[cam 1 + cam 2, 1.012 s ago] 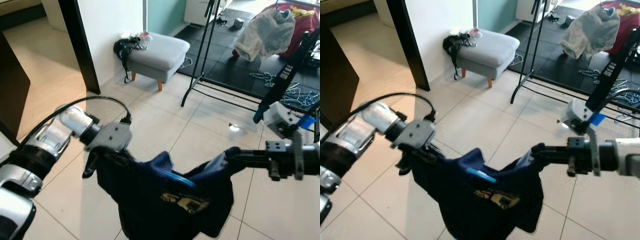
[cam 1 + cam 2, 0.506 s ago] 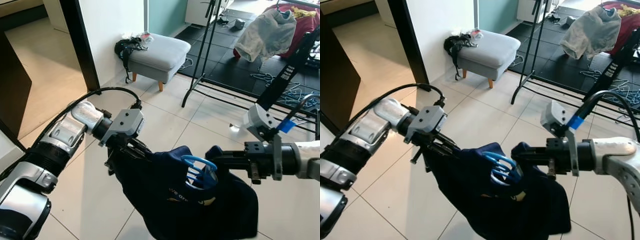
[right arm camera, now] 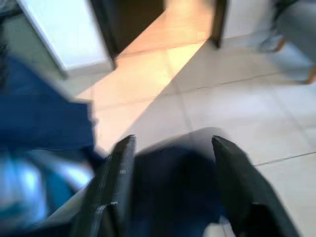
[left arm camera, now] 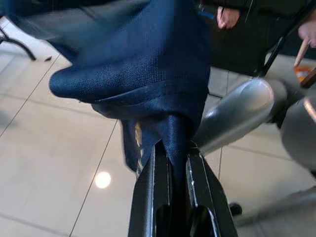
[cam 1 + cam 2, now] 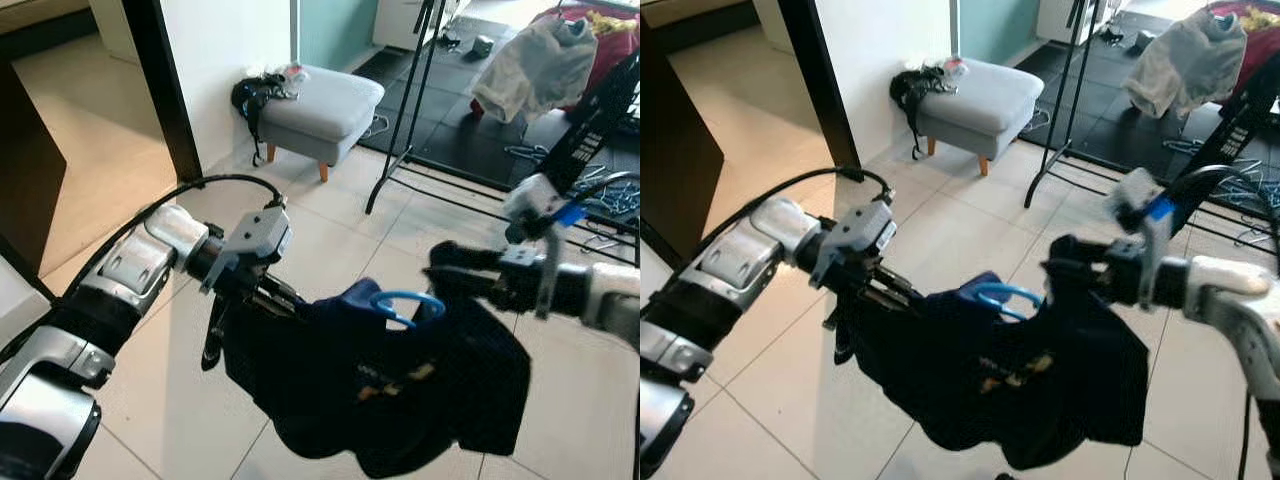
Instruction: Hang hanger
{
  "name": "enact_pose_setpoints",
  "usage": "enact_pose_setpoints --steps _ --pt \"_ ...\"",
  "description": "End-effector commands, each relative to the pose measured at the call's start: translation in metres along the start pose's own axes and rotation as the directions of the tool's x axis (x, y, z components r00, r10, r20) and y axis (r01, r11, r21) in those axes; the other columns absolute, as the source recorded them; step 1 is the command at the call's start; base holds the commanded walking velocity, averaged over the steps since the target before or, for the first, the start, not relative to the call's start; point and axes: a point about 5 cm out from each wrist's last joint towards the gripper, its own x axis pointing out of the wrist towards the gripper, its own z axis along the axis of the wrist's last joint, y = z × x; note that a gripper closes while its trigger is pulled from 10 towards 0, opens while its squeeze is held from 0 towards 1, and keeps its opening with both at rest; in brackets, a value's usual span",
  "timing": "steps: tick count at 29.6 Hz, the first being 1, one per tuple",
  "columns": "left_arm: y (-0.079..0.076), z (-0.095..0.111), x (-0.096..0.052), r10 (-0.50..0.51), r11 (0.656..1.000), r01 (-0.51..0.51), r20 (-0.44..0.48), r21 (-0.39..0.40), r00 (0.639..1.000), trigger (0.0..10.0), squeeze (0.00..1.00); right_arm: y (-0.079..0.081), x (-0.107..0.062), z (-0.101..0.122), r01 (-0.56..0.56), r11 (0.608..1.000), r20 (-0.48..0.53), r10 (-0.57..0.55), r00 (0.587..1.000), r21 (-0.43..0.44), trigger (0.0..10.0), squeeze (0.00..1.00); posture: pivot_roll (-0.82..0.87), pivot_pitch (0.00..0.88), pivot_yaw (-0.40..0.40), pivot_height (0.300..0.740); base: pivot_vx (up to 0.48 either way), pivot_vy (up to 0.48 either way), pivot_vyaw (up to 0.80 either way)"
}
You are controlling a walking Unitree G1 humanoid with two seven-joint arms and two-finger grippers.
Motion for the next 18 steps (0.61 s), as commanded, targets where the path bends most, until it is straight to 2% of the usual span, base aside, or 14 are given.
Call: enact_pose_setpoints --steps 1,3,6,9,12,14,15,16,18 --pt "-0.004 0.001 0.0 -0.027 1.0 0.027 0.016 -0.001 1.0 10.0 0.0 -0.003 -0.002 0.001 0.026 1.0 0.017 -0.026 1.0 0.002 10.0 1.0 -0.04 0.154 0.019 0.74 0.0 0.0 0.0" --pt "-0.014 0.003 0.004 -0.07 0.995 0.077 0.095 -0.071 0.993 10.0 0.0 -0.012 -0.011 0.002 0.067 0.997 0.06 -0.07 0.996 0.042 10.0 1.0 -0.04 0.156 0.02 0.74 0.0 0.0 0.0" --pt "-0.017 0.005 0.006 -0.085 0.991 0.097 0.127 -0.093 0.988 10.0 0.0 -0.012 -0.013 0.002 0.057 0.997 0.078 -0.062 0.995 0.06 10.0 1.0 -0.05 0.159 0.019 0.74 0.0 0.0 0.0" --pt "-0.02 0.005 0.01 -0.1 0.988 0.117 0.154 -0.101 0.983 10.0 0.0 0.0 -0.01 0.002 -0.037 0.996 0.105 0.028 0.994 0.079 10.0 1.0 -0.05 0.158 0.018 0.74 0.0 0.0 0.0" --pt "-0.02 0.006 0.012 -0.101 0.987 0.12 0.17 -0.107 0.98 10.0 0.0 0.003 -0.008 0.001 -0.059 0.995 0.104 0.051 0.993 0.08 10.0 1.0 -0.05 0.157 0.017 0.74 0.0 0.0 0.0" --pt "-0.015 0.007 0.01 -0.042 0.985 0.079 0.225 -0.156 0.973 10.0 0.0 -0.011 -0.009 -0.006 0.061 0.99 0.125 -0.077 0.989 0.13 10.0 1.0 -0.05 0.154 0.014 0.74 0.0 0.0 0.0" --pt "-0.015 0.007 0.01 -0.042 0.985 0.079 0.225 -0.156 0.973 10.0 0.0 -0.011 -0.009 -0.006 0.061 0.99 0.125 -0.077 0.989 0.13 10.0 1.0 -0.05 0.154 0.014 0.74 0.0 0.0 0.0" --pt "-0.01 0.003 0.01 0.031 0.98 0.016 0.237 -0.197 0.971 10.0 0.0 -0.022 -0.012 -0.009 0.167 0.972 0.148 -0.192 0.97 0.165 10.0 0.0 -0.05 0.152 0.012 0.74 0.0 0.0 0.0" --pt "-0.01 0.003 0.01 0.031 0.98 0.016 0.237 -0.197 0.971 10.0 0.0 -0.022 -0.012 -0.009 0.167 0.972 0.148 -0.192 0.97 0.165 10.0 0.0 -0.05 0.152 0.012 0.74 0.0 0.0 0.0"
